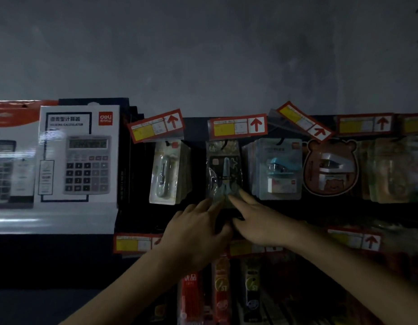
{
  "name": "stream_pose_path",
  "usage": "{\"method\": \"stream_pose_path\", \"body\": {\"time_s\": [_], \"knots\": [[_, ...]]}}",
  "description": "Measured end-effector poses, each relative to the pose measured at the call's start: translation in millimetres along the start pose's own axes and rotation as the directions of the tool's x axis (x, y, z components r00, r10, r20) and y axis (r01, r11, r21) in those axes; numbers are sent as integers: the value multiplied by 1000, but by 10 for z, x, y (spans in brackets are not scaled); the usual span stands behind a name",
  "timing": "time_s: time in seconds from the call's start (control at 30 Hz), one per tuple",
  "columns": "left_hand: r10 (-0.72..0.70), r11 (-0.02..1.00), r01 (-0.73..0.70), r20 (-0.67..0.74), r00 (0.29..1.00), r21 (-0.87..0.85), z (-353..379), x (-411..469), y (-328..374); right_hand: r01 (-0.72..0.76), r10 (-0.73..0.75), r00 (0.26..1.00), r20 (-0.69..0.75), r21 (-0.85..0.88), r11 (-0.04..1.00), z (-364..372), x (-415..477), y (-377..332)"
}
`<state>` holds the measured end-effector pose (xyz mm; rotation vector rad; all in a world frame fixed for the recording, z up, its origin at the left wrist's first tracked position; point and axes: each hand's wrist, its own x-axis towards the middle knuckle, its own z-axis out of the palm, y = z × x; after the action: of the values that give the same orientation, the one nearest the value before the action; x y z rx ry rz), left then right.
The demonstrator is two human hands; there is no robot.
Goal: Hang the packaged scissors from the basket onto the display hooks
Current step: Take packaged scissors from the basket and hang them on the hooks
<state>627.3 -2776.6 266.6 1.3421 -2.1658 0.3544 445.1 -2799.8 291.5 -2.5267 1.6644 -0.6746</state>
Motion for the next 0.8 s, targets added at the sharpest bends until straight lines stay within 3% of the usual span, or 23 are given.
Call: {"method": "stream_pose_path", "body": {"time_s": [0.17,0.27,0.37,0.63,0.8], "knots": [[93,964,-58,-126,988,258,130,-216,-86,20,-11,998,66,-135,991,52,64,56],[98,956,-61,-116,988,288,186,-211,-147,-29,41,994,105,-115,993,104,231,111],[103,948,-60,-123,987,312,228,-197,-165,21,37,979,199,-284,959,70,317,114],[97,956,-66,-98,990,286,215,-189,-175,14,27,972,235,-170,985,26,457,41],[128,954,-97,-93,987,282,208,-206,-167,60,-51,990,134,-58,997,-34,269,41]]}}
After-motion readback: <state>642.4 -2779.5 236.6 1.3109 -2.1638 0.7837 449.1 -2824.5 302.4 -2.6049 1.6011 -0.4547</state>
